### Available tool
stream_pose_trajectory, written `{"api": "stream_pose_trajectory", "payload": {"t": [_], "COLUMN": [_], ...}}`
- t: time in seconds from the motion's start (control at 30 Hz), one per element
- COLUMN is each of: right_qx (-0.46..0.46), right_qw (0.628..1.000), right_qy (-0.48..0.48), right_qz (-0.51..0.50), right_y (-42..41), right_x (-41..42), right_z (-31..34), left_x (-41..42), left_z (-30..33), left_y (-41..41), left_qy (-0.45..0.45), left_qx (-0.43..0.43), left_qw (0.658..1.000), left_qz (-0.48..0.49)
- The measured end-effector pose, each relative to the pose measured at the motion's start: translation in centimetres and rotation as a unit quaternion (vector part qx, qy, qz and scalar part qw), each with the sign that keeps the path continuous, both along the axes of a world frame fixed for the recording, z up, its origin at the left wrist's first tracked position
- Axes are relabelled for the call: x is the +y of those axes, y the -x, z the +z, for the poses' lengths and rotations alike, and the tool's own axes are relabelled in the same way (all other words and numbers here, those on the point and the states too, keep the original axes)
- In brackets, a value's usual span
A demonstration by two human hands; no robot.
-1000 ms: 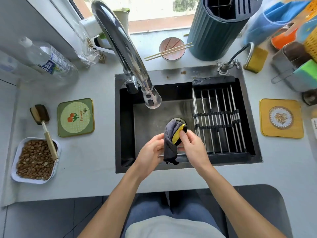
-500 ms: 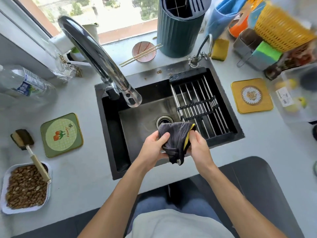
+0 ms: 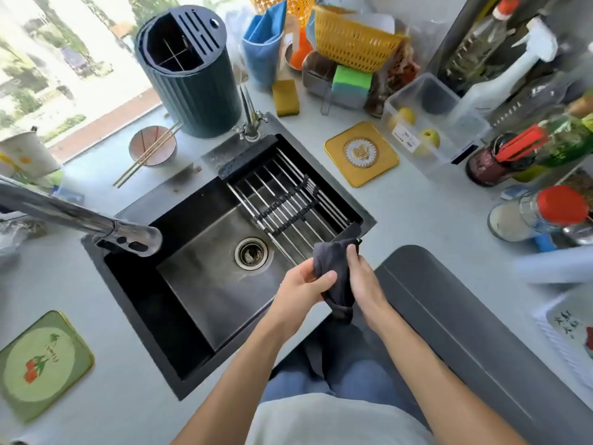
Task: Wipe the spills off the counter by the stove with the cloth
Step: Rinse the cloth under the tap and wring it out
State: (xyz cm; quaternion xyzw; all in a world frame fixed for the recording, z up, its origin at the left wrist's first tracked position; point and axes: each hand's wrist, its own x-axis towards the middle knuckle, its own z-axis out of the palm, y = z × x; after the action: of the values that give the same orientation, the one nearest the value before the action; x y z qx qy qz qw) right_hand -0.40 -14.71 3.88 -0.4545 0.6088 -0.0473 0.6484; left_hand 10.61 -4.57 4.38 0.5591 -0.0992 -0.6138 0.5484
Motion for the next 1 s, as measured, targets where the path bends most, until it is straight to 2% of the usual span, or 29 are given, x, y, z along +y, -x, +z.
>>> {"api": "stream_pose_trajectory", "payload": {"t": [0.07, 0.1, 0.2, 0.33, 0.4, 0.47, 0.6, 0.73, 0.83, 1.0], "right_qx": [0.005, 0.01, 0.031, 0.043, 0.042, 0.049, 0.132, 0.157, 0.131, 0.109], "right_qw": [0.999, 0.998, 0.986, 0.961, 0.951, 0.943, 0.931, 0.953, 0.968, 0.956], "right_qy": [0.029, 0.051, 0.163, 0.274, 0.306, 0.329, 0.34, 0.259, 0.214, 0.272], "right_qz": [-0.021, -0.032, -0.021, 0.005, 0.006, 0.0, 0.002, 0.025, -0.004, 0.023], "right_y": [1.4, 2.2, 4.5, 6.9, 8.1, 9.6, 12.9, 14.4, 14.1, 13.1], "right_x": [-0.9, -1.5, -3.5, -6.0, -7.8, -9.9, -14.3, -16.9, -18.1, -19.7], "right_z": [-0.3, -0.4, 0.1, 0.6, 0.6, 0.4, -1.0, -3.0, -3.7, -3.8], "left_x": [-1.7, -2.6, -5.5, -8.9, -10.8, -12.7, -16.5, -19.2, -20.0, -20.6], "left_z": [0.0, -0.3, -1.8, -3.6, -4.1, -4.3, -2.8, -1.5, -2.7, -5.9], "left_y": [0.7, 1.0, 2.2, 5.3, 7.0, 8.5, 10.8, 13.3, 13.3, 11.4], "left_qy": [-0.028, -0.066, -0.158, -0.159, -0.141, -0.132, -0.086, -0.03, -0.057, -0.125], "left_qx": [0.04, 0.026, -0.104, -0.324, -0.375, -0.376, -0.356, -0.379, -0.386, -0.382], "left_qw": [0.999, 0.997, 0.982, 0.932, 0.916, 0.917, 0.929, 0.924, 0.919, 0.913], "left_qz": [0.012, 0.026, 0.025, -0.036, -0.032, -0.005, 0.047, 0.04, 0.058, 0.073]}}
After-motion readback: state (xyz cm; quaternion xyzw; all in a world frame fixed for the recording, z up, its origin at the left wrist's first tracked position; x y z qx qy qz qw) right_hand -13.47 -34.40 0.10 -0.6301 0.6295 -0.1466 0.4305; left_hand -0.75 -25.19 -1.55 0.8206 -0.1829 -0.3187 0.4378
